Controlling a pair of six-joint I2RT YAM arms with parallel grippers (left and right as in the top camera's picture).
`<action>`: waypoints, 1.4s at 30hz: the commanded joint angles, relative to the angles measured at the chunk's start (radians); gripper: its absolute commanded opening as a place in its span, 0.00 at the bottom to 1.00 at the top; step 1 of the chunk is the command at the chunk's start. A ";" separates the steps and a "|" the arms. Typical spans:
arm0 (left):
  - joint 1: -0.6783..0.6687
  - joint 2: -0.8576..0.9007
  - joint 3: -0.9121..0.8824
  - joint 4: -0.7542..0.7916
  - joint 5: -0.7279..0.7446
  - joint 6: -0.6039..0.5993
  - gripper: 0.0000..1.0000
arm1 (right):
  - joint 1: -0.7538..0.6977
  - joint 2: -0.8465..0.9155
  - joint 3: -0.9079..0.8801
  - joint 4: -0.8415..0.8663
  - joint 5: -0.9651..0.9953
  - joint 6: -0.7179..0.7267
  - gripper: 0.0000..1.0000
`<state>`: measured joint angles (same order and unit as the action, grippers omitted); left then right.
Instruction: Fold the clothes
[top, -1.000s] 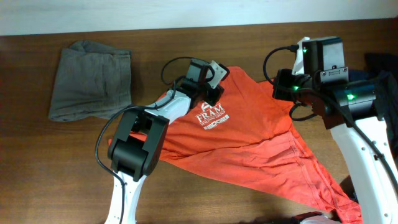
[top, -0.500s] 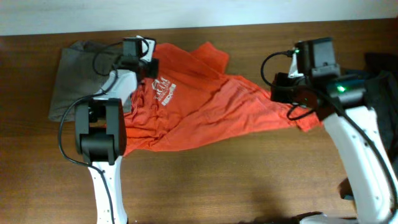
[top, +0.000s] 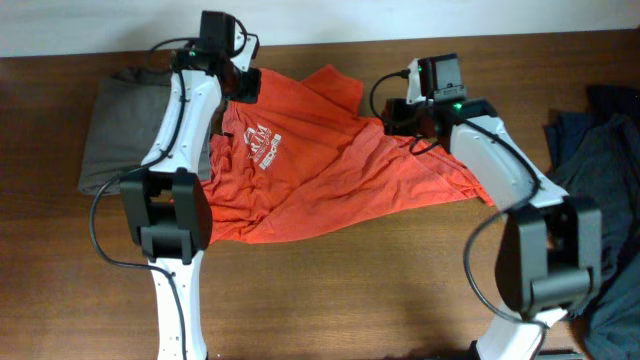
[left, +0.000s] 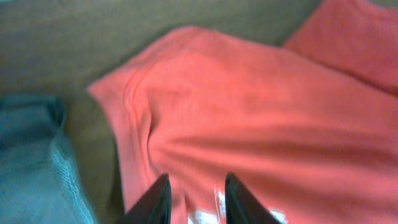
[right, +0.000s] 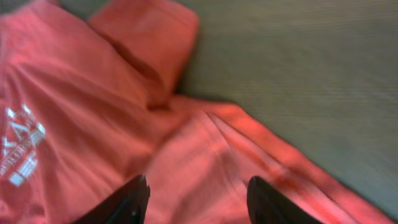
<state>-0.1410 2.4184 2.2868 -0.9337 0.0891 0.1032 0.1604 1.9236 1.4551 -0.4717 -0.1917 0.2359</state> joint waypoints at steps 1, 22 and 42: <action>-0.002 -0.088 0.136 -0.161 0.000 -0.005 0.30 | 0.024 0.103 0.002 0.131 -0.171 -0.011 0.56; 0.019 -0.393 0.222 -0.629 -0.011 -0.019 0.51 | 0.131 0.216 0.003 -0.032 0.204 0.147 0.13; 0.122 -0.394 0.220 -0.754 0.045 -0.053 0.59 | 0.102 0.056 0.001 -0.140 0.154 0.084 0.47</action>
<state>-0.0200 2.0678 2.4985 -1.6863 0.1177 0.0372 0.2501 1.9041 1.4563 -0.6563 -0.0193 0.3229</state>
